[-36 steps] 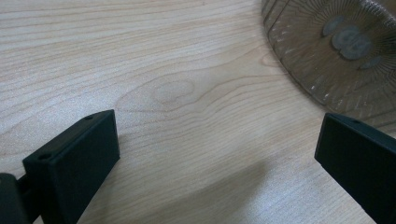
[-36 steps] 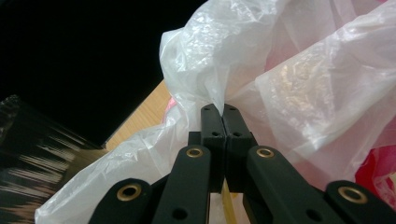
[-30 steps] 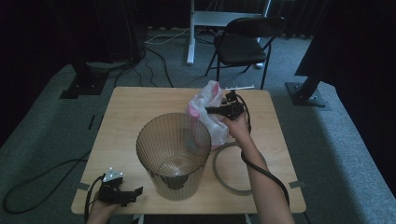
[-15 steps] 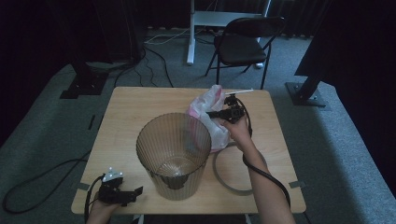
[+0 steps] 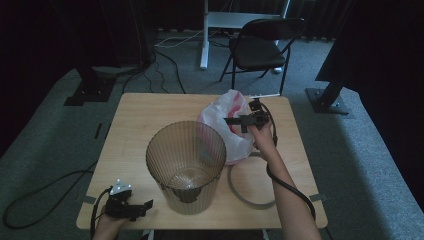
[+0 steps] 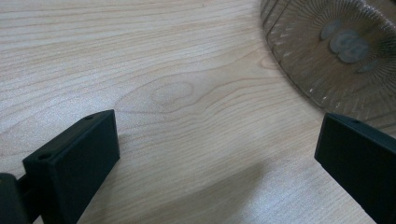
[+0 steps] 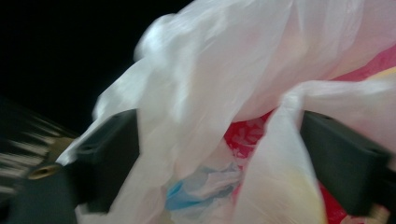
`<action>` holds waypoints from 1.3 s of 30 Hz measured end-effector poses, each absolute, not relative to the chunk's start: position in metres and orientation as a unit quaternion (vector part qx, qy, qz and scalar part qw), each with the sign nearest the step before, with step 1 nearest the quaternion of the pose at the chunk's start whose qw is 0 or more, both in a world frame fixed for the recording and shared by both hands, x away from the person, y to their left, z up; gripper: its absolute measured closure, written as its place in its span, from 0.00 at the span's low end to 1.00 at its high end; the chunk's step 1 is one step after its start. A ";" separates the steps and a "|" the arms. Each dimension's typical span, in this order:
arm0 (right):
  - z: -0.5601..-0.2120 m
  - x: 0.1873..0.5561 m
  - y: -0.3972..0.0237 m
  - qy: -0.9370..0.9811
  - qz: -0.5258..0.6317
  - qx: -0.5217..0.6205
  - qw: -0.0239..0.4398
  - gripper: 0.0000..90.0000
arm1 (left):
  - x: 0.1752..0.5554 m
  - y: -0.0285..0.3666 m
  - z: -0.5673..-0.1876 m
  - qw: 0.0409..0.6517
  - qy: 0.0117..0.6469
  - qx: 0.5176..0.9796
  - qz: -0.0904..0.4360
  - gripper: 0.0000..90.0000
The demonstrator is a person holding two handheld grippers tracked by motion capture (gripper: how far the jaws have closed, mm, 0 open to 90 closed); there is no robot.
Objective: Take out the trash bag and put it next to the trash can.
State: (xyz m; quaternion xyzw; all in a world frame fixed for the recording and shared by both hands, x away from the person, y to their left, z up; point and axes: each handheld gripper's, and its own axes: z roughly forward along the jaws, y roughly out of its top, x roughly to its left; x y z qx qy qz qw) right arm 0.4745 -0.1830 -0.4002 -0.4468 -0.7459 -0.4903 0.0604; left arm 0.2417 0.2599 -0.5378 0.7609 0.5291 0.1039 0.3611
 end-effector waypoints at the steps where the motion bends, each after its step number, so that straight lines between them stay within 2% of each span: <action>1: -0.399 0.474 -0.185 -0.743 -0.493 -0.449 0.057 0.14 | 0.242 0.260 -0.538 0.361 0.529 0.761 0.105 0.00; 22: -0.390 0.456 -0.228 -0.715 -0.511 -0.478 0.006 0.15 | 0.241 0.258 -0.538 0.357 0.522 0.766 0.110 0.00; 39: -0.401 0.436 -0.268 -0.689 -0.520 -0.504 0.006 0.16 | 0.241 0.258 -0.538 0.358 0.527 0.763 0.111 0.00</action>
